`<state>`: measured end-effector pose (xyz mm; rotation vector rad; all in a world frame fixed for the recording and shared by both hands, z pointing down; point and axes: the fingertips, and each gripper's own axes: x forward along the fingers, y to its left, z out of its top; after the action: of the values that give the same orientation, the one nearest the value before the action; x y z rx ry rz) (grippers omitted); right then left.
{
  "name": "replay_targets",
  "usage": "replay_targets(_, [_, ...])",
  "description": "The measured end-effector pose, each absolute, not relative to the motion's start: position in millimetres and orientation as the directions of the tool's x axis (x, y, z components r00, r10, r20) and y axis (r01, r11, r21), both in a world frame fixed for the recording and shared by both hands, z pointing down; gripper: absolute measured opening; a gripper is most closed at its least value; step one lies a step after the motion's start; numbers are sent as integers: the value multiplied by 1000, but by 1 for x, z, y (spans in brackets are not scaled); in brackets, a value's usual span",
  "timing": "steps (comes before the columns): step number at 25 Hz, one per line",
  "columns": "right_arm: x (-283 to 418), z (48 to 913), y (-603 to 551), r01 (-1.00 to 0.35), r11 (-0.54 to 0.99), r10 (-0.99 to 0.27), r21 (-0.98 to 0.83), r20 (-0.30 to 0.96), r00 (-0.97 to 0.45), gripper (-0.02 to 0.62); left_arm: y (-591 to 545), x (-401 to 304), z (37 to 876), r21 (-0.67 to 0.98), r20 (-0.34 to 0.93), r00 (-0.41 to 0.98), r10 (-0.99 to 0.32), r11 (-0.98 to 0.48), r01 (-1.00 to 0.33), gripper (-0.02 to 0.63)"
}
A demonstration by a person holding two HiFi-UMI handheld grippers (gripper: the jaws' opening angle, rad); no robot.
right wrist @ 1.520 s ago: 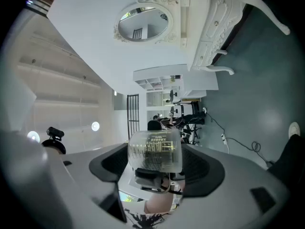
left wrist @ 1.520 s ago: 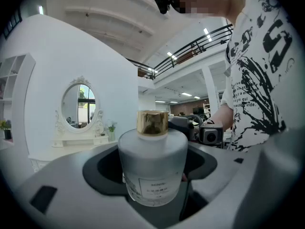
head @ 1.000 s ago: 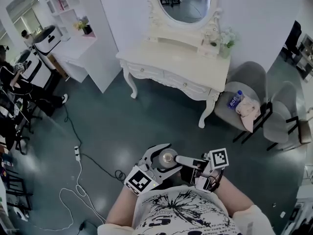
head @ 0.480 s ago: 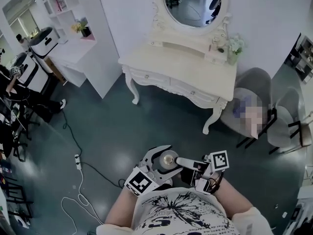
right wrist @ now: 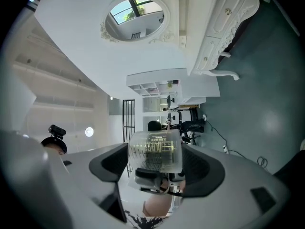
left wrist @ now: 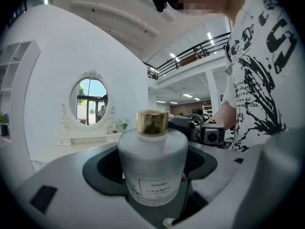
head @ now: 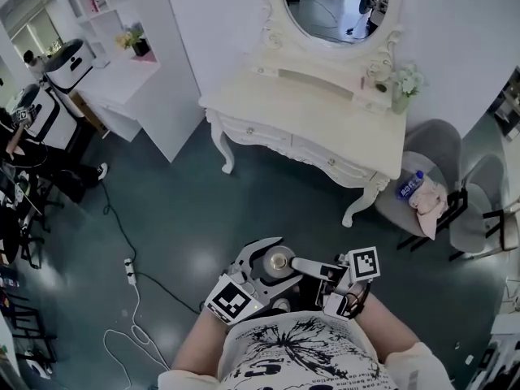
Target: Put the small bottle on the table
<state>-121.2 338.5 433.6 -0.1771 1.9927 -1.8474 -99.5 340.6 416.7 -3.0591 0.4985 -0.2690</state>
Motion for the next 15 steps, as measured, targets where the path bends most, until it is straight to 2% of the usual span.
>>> replay_targets(8, [-98, 435, 247, 185, 108, -307, -977, -210, -928, 358, 248, -77, 419, -55, 178, 906, -385, -923, -381, 350])
replay_targets(15, [-48, 419, 148, 200, 128, -249, -971, -227, -942, 357, 148, -26, 403, -96, 156, 889, -430, -903, -419, 350])
